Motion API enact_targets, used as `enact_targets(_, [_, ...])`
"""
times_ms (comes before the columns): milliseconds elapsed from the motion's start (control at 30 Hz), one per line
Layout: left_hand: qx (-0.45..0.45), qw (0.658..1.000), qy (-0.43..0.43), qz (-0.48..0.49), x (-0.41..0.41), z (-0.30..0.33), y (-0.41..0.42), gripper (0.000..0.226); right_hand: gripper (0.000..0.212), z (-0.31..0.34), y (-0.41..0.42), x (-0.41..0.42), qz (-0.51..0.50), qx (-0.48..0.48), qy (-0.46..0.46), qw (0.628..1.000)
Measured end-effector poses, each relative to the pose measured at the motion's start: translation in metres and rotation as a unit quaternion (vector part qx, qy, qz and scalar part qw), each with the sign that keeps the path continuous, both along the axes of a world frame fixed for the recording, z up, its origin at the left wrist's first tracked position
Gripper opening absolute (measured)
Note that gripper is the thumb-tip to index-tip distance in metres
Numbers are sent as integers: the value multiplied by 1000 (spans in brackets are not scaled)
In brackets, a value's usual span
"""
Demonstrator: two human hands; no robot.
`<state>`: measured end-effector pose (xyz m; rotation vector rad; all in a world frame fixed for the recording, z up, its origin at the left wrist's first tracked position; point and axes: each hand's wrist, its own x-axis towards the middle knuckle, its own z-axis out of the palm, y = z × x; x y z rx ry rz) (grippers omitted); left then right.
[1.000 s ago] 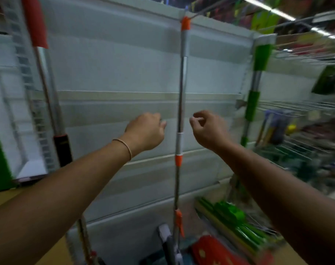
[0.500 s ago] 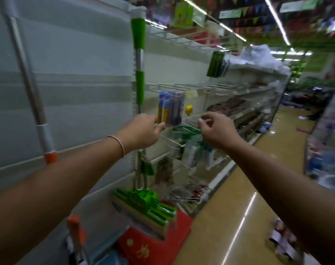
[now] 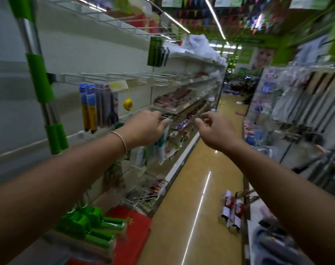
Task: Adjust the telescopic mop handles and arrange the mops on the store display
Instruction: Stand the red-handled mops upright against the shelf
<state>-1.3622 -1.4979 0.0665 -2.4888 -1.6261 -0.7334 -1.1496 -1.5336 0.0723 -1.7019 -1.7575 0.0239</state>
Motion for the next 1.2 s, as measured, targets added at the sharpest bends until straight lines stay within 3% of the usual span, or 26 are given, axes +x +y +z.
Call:
enact_targets(533, [3, 988, -2, -152, 129, -2, 217, 40, 48, 1, 145, 102, -178, -5, 28, 984])
enact_targets(900, [-18, 981, -14, -191, 200, -32, 320, 40, 45, -19, 234, 155, -206, 12, 14, 978])
enact_targets(1200, [-15, 984, 1, -179, 287, -33, 426, 38, 48, -23, 347, 252, -213, -13, 27, 977])
